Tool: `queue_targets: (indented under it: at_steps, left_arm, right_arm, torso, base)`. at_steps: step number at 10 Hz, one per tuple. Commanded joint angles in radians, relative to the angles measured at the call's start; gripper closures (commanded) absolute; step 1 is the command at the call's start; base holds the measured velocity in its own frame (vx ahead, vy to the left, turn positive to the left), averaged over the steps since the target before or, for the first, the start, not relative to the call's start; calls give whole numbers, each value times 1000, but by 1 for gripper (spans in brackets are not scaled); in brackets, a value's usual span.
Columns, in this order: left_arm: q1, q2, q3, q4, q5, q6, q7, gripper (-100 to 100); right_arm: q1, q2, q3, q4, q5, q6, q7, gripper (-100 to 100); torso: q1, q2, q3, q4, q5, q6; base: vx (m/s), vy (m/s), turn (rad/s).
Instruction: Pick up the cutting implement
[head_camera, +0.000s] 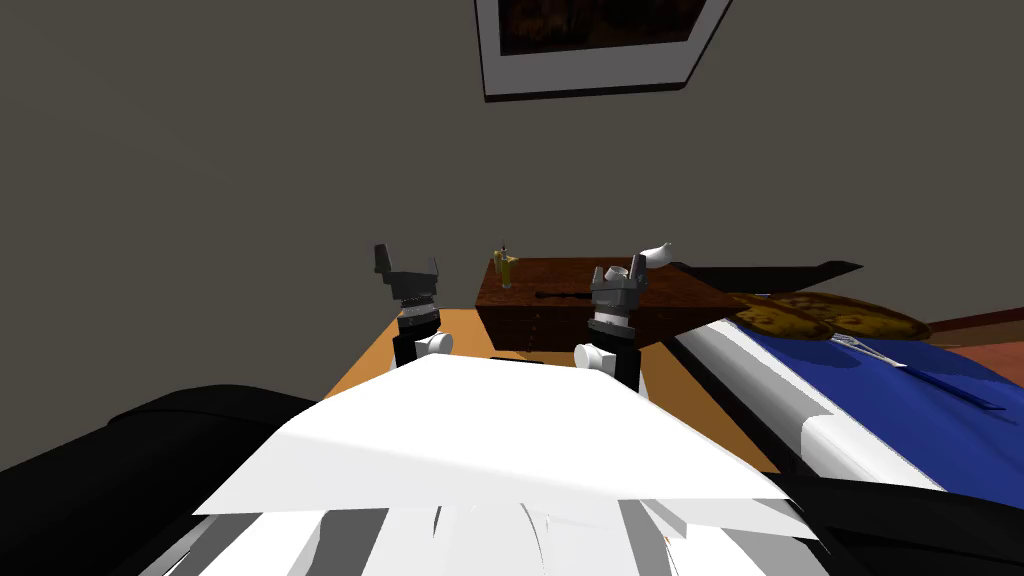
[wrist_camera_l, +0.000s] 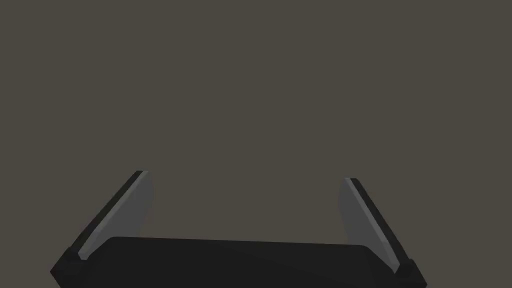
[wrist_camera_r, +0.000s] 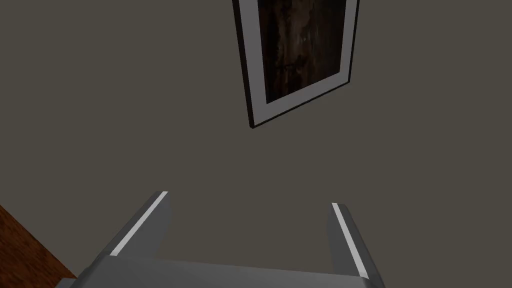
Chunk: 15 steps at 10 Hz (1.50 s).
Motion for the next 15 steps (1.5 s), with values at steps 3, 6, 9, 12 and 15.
queue_targets:
  at_steps: [3,6,9,12,15]
  left_arm:
    - [0,0,0,0,0,0,0,0]
    - [0,0,0,0,0,0,0,0]
    - [0,0,0,0,0,0,0,0]
    - [0,0,0,0,0,0,0,0]
    - [0,0,0,0,0,0,0,0]
  right_arm:
    - [-14,-103,8,-2,-6,36,0,-100]
    - [-26,-189,16,0,-10,71,2,-100]
    - [-31,-250,21,2,-12,92,4,-100]
    - [-40,-340,32,10,-13,137,11,-100]
    - [-43,-418,37,16,-13,161,15,-100]
  torso:
    - [-2,3,2,1,0,0]
    - [-3,5,3,1,-1,0]
    - [-2,4,3,1,0,0]
    - [-2,4,2,1,-1,0]
    - [-2,5,3,1,0,0]
  base:
    - [-51,-28,83]
    - [-77,-41,77]
    - [-62,-20,69]
    - [-69,-26,103]
    - [-68,-22,95]
